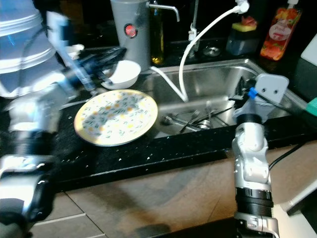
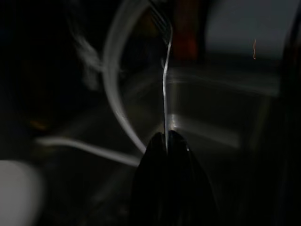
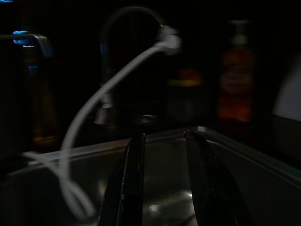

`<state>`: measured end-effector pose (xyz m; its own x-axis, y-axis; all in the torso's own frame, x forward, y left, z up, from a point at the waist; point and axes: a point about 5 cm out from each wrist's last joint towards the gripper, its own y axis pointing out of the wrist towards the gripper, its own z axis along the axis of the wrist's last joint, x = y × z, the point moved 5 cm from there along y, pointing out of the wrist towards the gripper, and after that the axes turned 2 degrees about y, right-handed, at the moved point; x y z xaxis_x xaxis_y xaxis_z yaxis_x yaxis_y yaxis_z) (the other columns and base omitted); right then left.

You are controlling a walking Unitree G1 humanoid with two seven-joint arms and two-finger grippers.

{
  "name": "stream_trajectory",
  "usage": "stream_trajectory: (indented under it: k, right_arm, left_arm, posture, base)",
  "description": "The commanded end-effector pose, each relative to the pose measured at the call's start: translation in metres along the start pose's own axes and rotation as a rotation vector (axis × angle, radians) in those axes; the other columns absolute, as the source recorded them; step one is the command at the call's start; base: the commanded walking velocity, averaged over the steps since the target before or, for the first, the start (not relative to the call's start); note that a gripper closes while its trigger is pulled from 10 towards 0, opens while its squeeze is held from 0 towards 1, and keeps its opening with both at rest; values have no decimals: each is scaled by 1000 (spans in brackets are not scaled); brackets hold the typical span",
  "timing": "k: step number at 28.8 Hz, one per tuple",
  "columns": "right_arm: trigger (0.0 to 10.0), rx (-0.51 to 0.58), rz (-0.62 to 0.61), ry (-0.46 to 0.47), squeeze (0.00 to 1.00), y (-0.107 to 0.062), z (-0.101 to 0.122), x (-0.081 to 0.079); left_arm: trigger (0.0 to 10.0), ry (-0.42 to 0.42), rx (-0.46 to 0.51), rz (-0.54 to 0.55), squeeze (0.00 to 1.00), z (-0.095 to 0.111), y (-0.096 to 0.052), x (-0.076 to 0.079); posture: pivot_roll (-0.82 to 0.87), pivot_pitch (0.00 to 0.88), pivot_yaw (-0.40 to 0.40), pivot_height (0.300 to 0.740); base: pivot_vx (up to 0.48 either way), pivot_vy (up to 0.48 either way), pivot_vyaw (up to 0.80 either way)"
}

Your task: Kitchen organization

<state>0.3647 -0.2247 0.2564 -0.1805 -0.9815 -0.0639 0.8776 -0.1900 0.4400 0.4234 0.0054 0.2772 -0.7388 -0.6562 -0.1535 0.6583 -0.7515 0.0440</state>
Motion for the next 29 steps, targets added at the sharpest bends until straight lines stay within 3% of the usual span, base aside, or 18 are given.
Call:
stream_trajectory:
  k: [1,2,4,7,8,9,11,14,15,16,17,18,19,21,23,26,27,29]
  right_arm:
    - [10000,5,-16,0,0,-2,4,4]
    - [10000,5,-16,0,0,-2,4,4]
    - [10000,6,-23,-1,0,-5,4,5]
    - [10000,6,-23,-1,0,-5,4,5]
    - [10000,7,-24,-2,0,-7,5,5]
    - [10000,8,-27,-3,0,-8,6,5]
    - [10000,8,-27,-3,0,-8,6,5]
    - [10000,8,-31,-5,0,-10,7,6]
    - [10000,5,-34,-4,0,-11,6,6]
    - [10000,0,-36,2,0,-12,5,5]
    - [10000,0,-36,2,0,-12,5,5]
    - [10000,-6,-35,10,0,-12,3,3]
    - [10000,-6,-35,10,0,-12,3,3]
    - [10000,-16,-30,23,0,-13,0,-1]
    - [10000,-23,-27,30,0,-14,-3,-3]
    - [10000,-26,-25,32,0,-14,-3,-4]
    - [10000,-27,-23,35,0,-13,-4,-5]
    - [10000,-27,-23,35,0,-13,-4,-5]
  left_arm:
    - [10000,73,-124,39,0,-26,15,12]
    - [10000,73,-124,39,0,-26,15,12]
    - [10000,74,-228,-18,0,-49,31,43]
    - [10000,74,-228,-18,0,-49,31,43]
    - [10000,106,-281,-30,490,-62,36,56]
    - [10000,97,-223,-15,1000,-52,41,59]
    - [10000,97,-223,-15,1000,-52,41,59]
    - [10000,95,-124,22,1000,-32,42,51]
    - [10000,102,-15,76,0,-7,34,27]
    - [10000,145,51,130,0,11,15,-5]
    - [10000,145,51,130,0,11,15,-5]
    - [10000,207,50,168,0,18,-9,-37]
    - [10000,207,50,168,0,18,-9,-37]
    - [10000,280,-11,184,0,16,-55,-77]
    - [10000,289,-65,215,0,11,-86,-101]
    - [10000,285,-82,267,0,11,-102,-116]
    - [10000,309,-140,368,0,6,-123,-138]
    - [10000,309,-140,368,0,6,-123,-138]
  posture:
    - [-59,0,38,740]
    - [-59,0,38,740]
    - [-84,0,51,740]
    - [-84,0,51,740]
    - [-99,0,57,740]
    - [-107,0,59,740]
    - [-107,0,59,740]
    - [-107,0,59,740]
    - [-73,0,53,740]
    - [-49,0,52,740]
    - [-49,0,52,740]
    - [-31,0,52,740]
    - [-31,0,52,740]
    - [-19,0,52,740]
    - [2,0,52,740]
    - [13,0,54,740]
    - [13,0,54,740]
    - [13,0,54,740]
  base:
    - [0,0,0]
    - [0,0,0]
    - [0,0,0]
    - [0,0,0]
    - [0,0,0]
    - [0,0,0]
    - [0,0,0]
    - [0,0,0]
    - [0,0,0]
    - [0,0,0]
    - [0,0,0]
    - [0,0,0]
    - [0,0,0]
    - [0,0,0]
    - [0,0,0]
    - [0,0,0]
    - [0,0,0]
    - [0,0,0]
